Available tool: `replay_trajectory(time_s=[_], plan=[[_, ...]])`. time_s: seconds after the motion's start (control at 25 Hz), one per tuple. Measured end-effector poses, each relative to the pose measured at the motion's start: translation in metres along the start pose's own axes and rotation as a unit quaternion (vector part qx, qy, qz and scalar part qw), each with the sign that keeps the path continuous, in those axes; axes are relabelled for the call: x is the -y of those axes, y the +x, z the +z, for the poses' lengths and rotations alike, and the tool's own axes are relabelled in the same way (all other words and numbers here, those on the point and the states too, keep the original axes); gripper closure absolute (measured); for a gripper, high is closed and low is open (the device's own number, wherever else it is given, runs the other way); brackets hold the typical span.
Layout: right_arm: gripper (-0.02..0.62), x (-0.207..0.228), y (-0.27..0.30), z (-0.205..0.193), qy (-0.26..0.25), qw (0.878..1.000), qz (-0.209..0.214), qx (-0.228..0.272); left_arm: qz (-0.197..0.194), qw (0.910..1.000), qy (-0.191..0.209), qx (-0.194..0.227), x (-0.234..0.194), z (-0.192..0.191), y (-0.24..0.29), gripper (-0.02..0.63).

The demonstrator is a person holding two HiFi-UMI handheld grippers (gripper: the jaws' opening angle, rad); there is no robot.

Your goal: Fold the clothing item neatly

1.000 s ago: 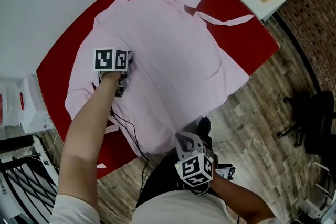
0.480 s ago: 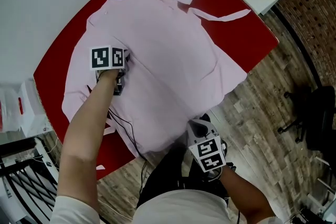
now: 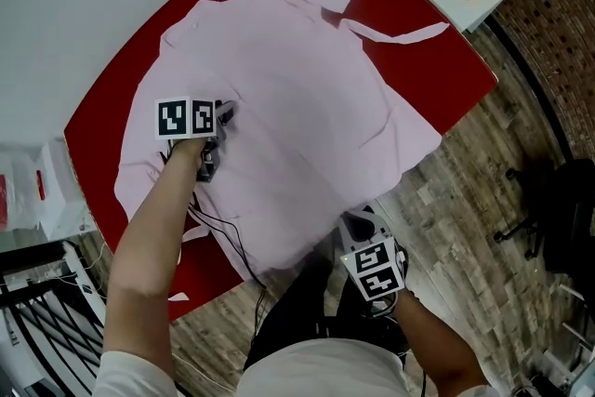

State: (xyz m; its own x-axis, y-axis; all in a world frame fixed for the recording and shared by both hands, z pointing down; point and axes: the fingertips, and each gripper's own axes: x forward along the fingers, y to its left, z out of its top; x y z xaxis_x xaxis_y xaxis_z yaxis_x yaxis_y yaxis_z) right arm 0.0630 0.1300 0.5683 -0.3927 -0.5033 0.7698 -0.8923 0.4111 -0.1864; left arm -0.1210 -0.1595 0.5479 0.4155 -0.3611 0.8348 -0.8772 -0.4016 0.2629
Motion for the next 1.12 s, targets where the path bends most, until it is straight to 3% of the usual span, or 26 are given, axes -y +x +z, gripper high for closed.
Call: replay_trajectory(time_s=[0.24, 0.56, 0.68, 0.76, 0.88, 1.0, 1.12], plan=[[0.572, 0.002, -0.001, -0.002, -0.002, 1.0, -0.014, -0.005, 0.006, 0.9996, -0.019, 0.018, -0.032, -0.017, -0.027, 0.496], [0.572, 0.013, -0.006, -0.014, -0.004, 0.998, -0.056, -0.032, 0.085, 0.9919, -0.094, 0.012, -0.128, -0.069, -0.051, 0.499], [0.572, 0.006, -0.015, 0.008, -0.046, 0.996, -0.082, -0.001, 0.094, 0.9895, -0.108, 0.019, -0.147, -0.076, -0.058, 0.557], [0.572, -0.023, -0.016, 0.032, -0.083, 0.995, -0.053, 0.032, 0.089, 0.9901, -0.106, 0.022, -0.149, -0.076, -0.059, 0.574], [0.572, -0.097, -0.001, 0.057, -0.15, 0.987, 0.038, 0.052, 0.084, 0.9915, -0.098, 0.019, -0.153, -0.077, -0.062, 0.583], [0.572, -0.161, 0.025, 0.047, -0.202, 0.974, 0.101, 0.016, 0.084, 0.9914, -0.099, 0.019, -0.161, -0.081, -0.067, 0.589], [0.572, -0.19, 0.047, 0.022, -0.217, 0.968, 0.118, -0.04, 0.079, 0.9921, -0.096, 0.016, -0.165, -0.082, -0.068, 0.591]])
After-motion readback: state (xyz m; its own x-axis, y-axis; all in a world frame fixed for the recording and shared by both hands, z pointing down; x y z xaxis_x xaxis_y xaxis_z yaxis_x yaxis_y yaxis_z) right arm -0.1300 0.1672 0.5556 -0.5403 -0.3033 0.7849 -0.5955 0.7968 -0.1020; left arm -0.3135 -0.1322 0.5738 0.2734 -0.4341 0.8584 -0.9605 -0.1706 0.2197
